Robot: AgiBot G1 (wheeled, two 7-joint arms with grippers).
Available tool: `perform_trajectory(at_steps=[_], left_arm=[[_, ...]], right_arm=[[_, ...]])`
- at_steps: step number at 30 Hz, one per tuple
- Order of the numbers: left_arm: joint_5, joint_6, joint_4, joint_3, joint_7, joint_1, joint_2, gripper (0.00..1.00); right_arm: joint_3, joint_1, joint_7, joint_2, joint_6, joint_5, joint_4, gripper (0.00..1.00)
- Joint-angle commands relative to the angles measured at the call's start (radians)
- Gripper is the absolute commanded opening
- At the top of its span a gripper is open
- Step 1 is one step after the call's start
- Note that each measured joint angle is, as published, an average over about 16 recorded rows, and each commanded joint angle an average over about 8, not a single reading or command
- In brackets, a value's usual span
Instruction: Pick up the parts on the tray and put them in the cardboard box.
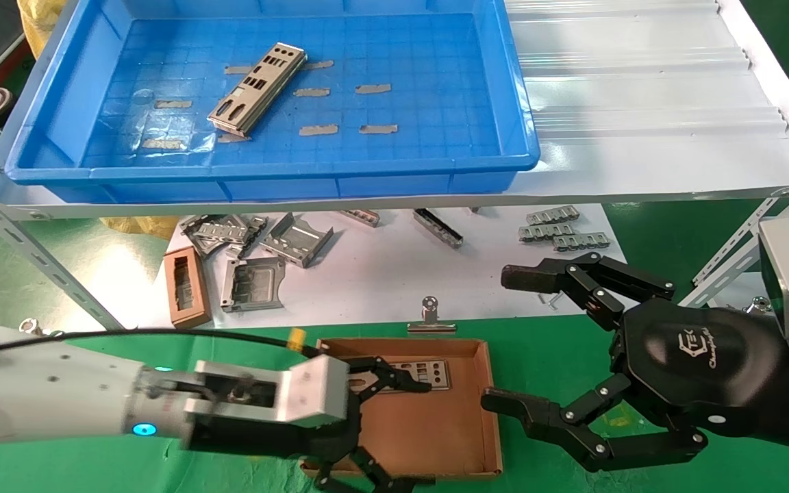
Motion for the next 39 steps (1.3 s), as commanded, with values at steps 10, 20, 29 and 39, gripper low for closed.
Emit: perform_trajectory(at_steps=[10,20,29,39], left_arm=[[-0.039,0.05,0.023,-0.007,-0.033,-0.002,-0.008,1.0],[-0.071,0.063,-0.032,-0.069,-0.084,0.029,-0.057,1.0],[-0.114,0.084,-0.1,-0.149,-0.151,0.068,-0.12,1.0],[-0.161,0.106,-0.175,-0.237,-0.226,0.111,-0.189,1.0]], right_arm=[[0.0,0.0,0.0,0.0,0.0,0.0,0.0,1.0],[0.0,0.0,0.0,0.0,0.0,0.0,0.0,1.0],[0.0,0.0,0.0,0.0,0.0,0.0,0.0,1.0],[0.0,0.0,0.0,0.0,0.0,0.0,0.0,1.0]])
